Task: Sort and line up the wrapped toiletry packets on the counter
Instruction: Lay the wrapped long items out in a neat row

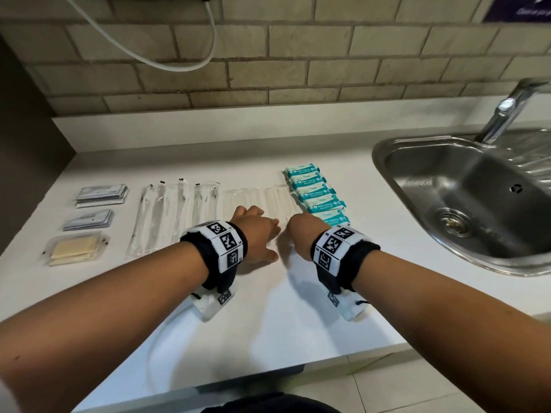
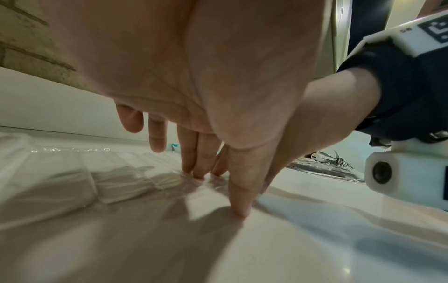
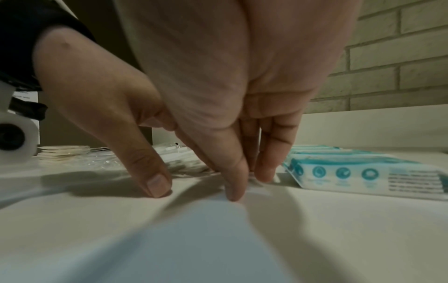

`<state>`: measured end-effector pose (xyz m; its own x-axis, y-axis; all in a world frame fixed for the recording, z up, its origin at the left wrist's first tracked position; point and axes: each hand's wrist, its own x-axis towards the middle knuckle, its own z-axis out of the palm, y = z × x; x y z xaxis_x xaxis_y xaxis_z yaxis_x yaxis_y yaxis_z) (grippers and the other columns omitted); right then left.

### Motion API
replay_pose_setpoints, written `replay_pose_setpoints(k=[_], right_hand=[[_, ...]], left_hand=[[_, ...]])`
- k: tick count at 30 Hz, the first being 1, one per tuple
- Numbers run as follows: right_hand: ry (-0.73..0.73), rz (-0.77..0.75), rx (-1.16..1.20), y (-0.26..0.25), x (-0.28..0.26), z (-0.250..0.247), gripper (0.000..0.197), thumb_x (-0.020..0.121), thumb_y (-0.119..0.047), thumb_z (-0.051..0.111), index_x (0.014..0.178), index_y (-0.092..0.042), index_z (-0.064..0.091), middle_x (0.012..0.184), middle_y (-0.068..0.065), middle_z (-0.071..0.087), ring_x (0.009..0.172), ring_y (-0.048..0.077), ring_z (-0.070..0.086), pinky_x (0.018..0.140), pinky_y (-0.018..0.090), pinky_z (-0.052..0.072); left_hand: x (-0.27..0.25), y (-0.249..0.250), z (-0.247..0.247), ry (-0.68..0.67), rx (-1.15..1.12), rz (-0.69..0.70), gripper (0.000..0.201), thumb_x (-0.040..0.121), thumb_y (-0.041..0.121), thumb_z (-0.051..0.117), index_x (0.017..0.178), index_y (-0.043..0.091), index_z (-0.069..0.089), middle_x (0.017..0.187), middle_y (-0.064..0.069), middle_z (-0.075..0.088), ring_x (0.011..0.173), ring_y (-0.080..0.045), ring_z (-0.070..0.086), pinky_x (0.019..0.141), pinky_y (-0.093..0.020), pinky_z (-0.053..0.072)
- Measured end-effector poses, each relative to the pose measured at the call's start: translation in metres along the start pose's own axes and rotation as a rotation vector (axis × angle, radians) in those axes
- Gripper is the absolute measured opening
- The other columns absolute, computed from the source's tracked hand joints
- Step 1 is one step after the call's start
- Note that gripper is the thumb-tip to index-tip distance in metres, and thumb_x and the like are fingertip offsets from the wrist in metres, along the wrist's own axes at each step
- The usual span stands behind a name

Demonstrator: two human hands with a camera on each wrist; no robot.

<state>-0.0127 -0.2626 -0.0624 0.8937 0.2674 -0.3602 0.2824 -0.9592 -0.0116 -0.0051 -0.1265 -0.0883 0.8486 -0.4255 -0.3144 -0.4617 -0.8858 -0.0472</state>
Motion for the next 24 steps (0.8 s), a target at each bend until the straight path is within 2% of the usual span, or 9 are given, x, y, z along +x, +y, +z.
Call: replay_pose_setpoints(k=[6, 19, 24], right_hand=[[0.028, -0.005, 0.015, 0.0025, 0.0022, 0.0033, 0.032, 0.091, 0.0, 0.053, 0.123, -0.003, 0.056, 0.125, 0.014, 0.059, 0.115, 0.029, 0.059, 0.091, 0.031, 0.048], [0.045, -0.016, 0.038, 0.004, 0.0067, 0.0021, 0.031, 0.091, -0.002, 0.053, 0.122, -0.004, 0.057, 0.12, 0.013, 0.061, 0.11, 0.028, 0.061, 0.083, 0.029, 0.048], [0.052, -0.013, 0.034, 0.0046, 0.0104, 0.0029, 0.029, 0.091, -0.001, 0.053, 0.119, -0.002, 0.058, 0.121, 0.014, 0.06, 0.111, 0.028, 0.06, 0.085, 0.029, 0.048]], left_hand=[[0.0002, -0.0001, -0.0005, 0.001, -0.001, -0.013, 0.059, 0.084, 0.058, 0.055, 0.133, 0.026, 0.053, 0.151, 0.014, 0.039, 0.14, -0.026, 0.024, 0.104, -0.041, 0.021], [-0.0001, 0.0, -0.0037, -0.003, 0.01, -0.016, 0.061, 0.083, 0.058, 0.056, 0.136, 0.027, 0.051, 0.15, 0.015, 0.04, 0.143, -0.024, 0.022, 0.103, -0.042, 0.02], [-0.0005, 0.0009, -0.0056, -0.005, 0.019, -0.013, 0.06, 0.084, 0.057, 0.057, 0.136, 0.028, 0.051, 0.149, 0.015, 0.041, 0.143, -0.025, 0.022, 0.104, -0.042, 0.02]])
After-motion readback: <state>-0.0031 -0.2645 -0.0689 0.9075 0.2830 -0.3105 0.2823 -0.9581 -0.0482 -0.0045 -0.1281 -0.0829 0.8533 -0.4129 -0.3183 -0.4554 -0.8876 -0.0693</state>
